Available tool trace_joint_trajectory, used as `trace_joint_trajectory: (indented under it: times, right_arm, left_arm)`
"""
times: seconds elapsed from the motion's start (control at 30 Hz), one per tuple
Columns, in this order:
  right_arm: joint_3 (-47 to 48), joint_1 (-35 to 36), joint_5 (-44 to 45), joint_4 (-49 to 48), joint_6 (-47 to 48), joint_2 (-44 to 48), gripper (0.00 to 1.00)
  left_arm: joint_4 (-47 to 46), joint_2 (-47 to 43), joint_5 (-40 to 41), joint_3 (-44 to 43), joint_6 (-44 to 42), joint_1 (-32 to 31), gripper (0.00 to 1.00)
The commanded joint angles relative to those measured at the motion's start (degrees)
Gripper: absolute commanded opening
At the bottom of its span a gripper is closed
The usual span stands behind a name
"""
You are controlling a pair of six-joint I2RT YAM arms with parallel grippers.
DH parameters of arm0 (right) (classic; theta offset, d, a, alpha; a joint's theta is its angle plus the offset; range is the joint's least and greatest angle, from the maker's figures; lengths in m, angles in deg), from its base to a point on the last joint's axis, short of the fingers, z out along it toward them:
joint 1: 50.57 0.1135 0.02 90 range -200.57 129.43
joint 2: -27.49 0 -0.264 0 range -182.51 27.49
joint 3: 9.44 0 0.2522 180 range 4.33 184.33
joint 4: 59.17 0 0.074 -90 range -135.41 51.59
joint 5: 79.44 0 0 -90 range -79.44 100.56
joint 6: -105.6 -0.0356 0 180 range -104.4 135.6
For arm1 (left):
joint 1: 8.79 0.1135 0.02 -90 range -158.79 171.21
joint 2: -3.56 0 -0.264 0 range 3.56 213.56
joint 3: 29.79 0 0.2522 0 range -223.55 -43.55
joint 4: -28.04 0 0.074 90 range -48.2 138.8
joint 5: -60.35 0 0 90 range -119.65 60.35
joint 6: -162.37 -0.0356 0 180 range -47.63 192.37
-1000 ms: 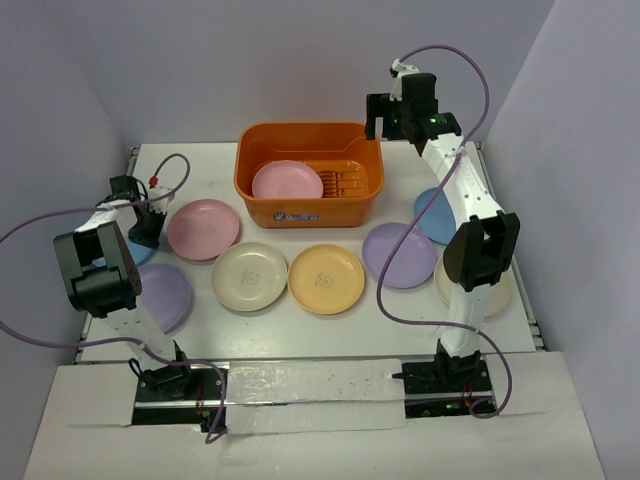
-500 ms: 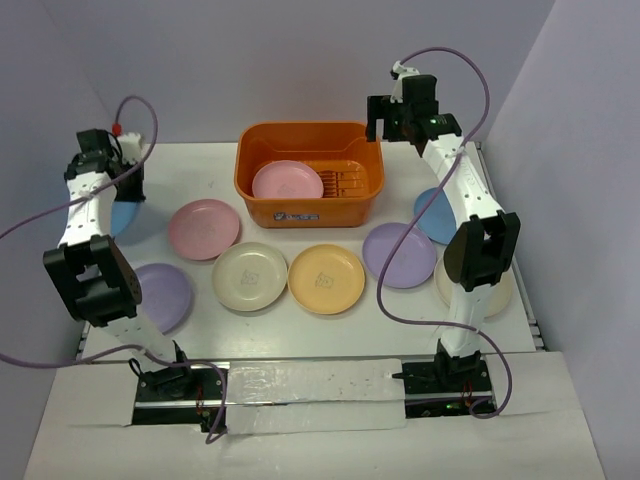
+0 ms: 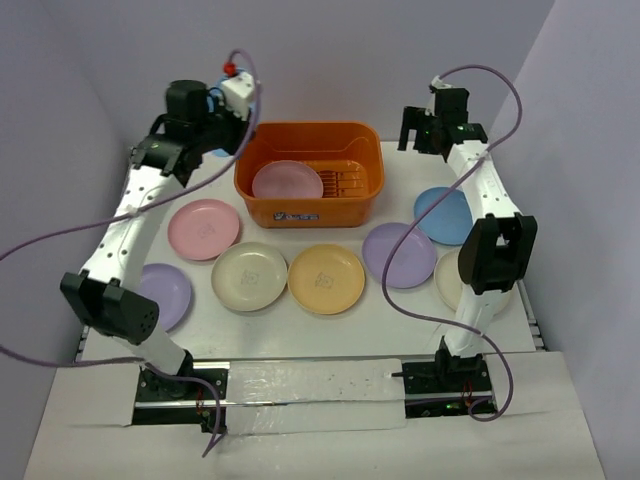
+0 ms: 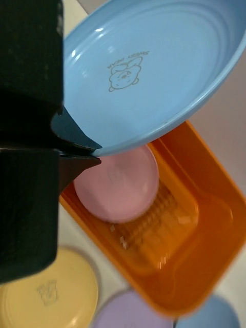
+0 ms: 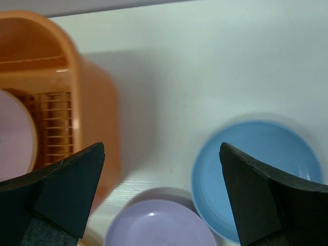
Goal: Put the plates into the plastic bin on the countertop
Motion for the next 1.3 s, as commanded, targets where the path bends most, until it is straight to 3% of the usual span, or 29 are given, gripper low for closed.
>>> trace_joint_trajectory:
  times: [0.0,0.2,0.47,0.77,0.93,1.07,1.1,1.27]
  right_arm:
    - [-3.97,-5.36,2.55,-1.48,-0.88,7.47,1.00]
    - [-9.67,-9.86,5.37,-1.77,-1.08,11.46,1.00]
    - [-14.20,-16.00,6.62,-0.92,-1.47,13.55,1.00]
    - [-15.76,-18.25,6.12,-0.72,-1.87,13.23,1.00]
    - [-15.14,-18.61,5.44,-0.08,-2.06,12.03,1.00]
    - [-14.68,-18.80,4.83,0.84,-2.17,10.76,1.00]
    - [-14.62,-18.98,4.77,0.96,-2.23,10.40,1.00]
    - [-14.70,-20.12,3.38,1.40,-1.97,8.74,1.00]
  left_arm:
    - [-1.91,8.33,0.03,-5.84,-0.32,-5.17,0.00]
    - [-3.23,17.38,1.75,-8.96,0.52,-10.24,0.00]
    - [0.29,29.03,8.32,-13.68,1.77,-12.32,0.00]
    - [1.24,33.46,19.34,-14.47,-0.51,-14.58,0.03]
    - [3.18,33.60,20.43,-14.41,-1.17,-14.76,0.23]
    - [4.98,32.74,18.58,-16.33,-0.71,-14.78,0.82]
    - [5.22,32.56,18.10,-17.23,-0.41,-14.84,0.90]
    - [4.48,31.00,18.00,-21.53,1.85,-15.20,0.95]
